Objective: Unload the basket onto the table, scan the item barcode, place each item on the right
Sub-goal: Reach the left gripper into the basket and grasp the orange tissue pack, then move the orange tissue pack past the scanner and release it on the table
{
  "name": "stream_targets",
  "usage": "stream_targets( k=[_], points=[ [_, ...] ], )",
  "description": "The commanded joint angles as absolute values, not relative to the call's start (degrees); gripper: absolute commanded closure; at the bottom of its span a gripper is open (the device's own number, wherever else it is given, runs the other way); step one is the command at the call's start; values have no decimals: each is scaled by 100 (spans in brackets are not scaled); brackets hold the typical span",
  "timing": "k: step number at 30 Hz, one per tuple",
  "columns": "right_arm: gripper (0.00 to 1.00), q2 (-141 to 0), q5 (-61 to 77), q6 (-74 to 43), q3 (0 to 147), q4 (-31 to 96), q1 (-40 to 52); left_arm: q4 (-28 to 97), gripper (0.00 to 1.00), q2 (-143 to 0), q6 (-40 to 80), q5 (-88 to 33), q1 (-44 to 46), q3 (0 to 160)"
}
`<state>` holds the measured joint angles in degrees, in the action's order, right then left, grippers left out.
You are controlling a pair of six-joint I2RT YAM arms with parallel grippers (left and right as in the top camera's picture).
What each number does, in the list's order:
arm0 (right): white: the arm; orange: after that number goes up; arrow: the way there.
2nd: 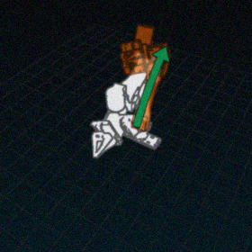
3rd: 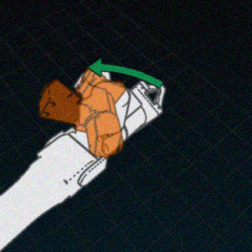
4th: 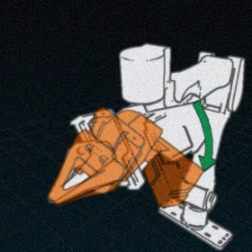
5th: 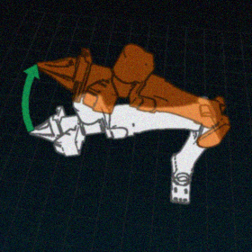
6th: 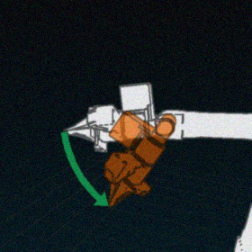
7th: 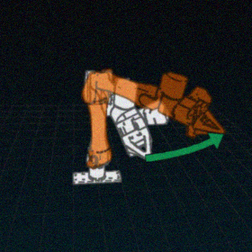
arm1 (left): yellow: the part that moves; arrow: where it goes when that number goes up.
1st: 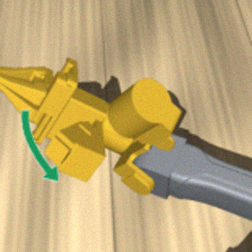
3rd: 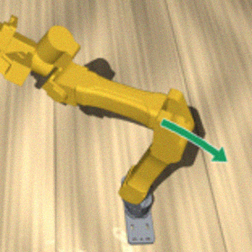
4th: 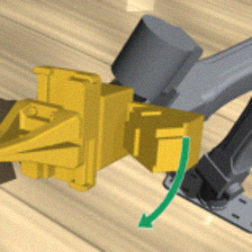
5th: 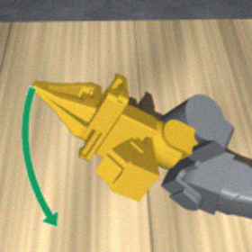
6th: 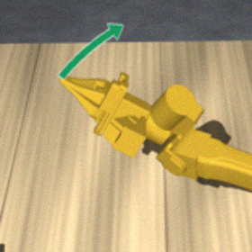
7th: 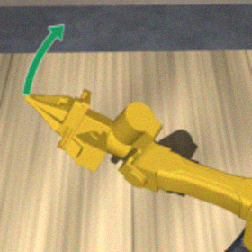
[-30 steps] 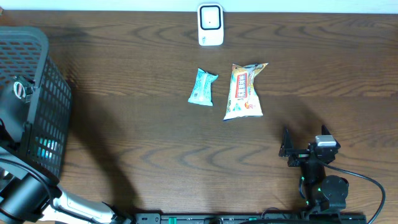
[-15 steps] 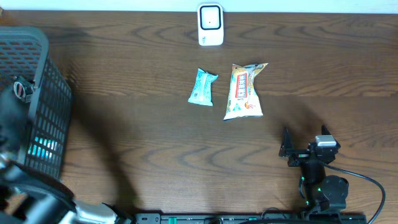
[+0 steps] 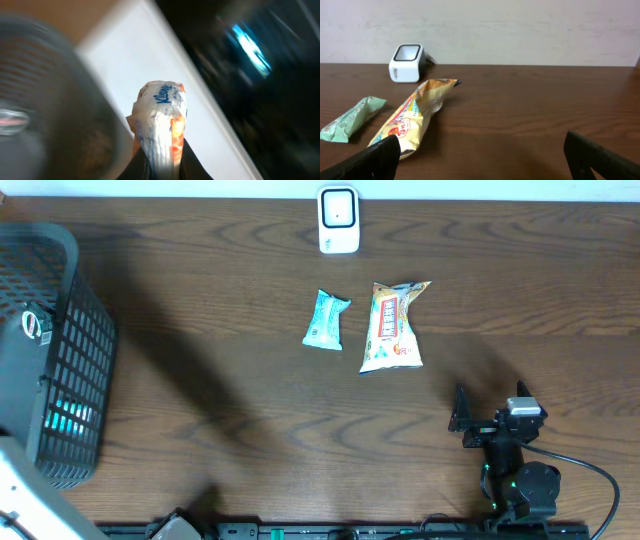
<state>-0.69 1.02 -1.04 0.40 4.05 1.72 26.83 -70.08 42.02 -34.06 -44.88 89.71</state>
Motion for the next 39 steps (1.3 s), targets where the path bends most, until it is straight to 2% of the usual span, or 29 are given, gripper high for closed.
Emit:
stream_targets(
  k=[1, 8, 13, 22, 31, 33, 35, 36, 39],
  points=[
    [1, -40, 75, -165, 32, 432, 202, 2687, 92, -7155, 4160, -4202, -3350, 8993],
    [1, -38, 78, -165, 32, 432, 202, 2934, 93, -7933, 2633, -4169, -917, 8986],
    [1, -40, 78, -165, 32, 432, 202, 3264, 93, -8757, 1732, -3538, 235, 8986],
    [1, -38, 78, -165, 32, 432, 202, 3758, 92, -10285, 1387, -849, 1406, 8986],
    [1, -38, 78, -165, 32, 432, 202, 3789, 91, -11456, 1245, -657, 1992, 8986],
    [1, -40, 78, -165, 32, 432, 202, 3791, 71, -11640, 1245, -657, 2067, 8986],
    [1, -38, 75, -165, 32, 432, 202, 3791, 68, -11745, 1245, -657, 2115, 8986],
    [1, -38, 78, -165, 32, 432, 202, 3791, 61, -11771, 1245, -657, 2126, 8986],
    [1, -38, 78, -165, 32, 432, 202, 3752, 57, -11725, 1243, -657, 2115, 8991]
  ],
)
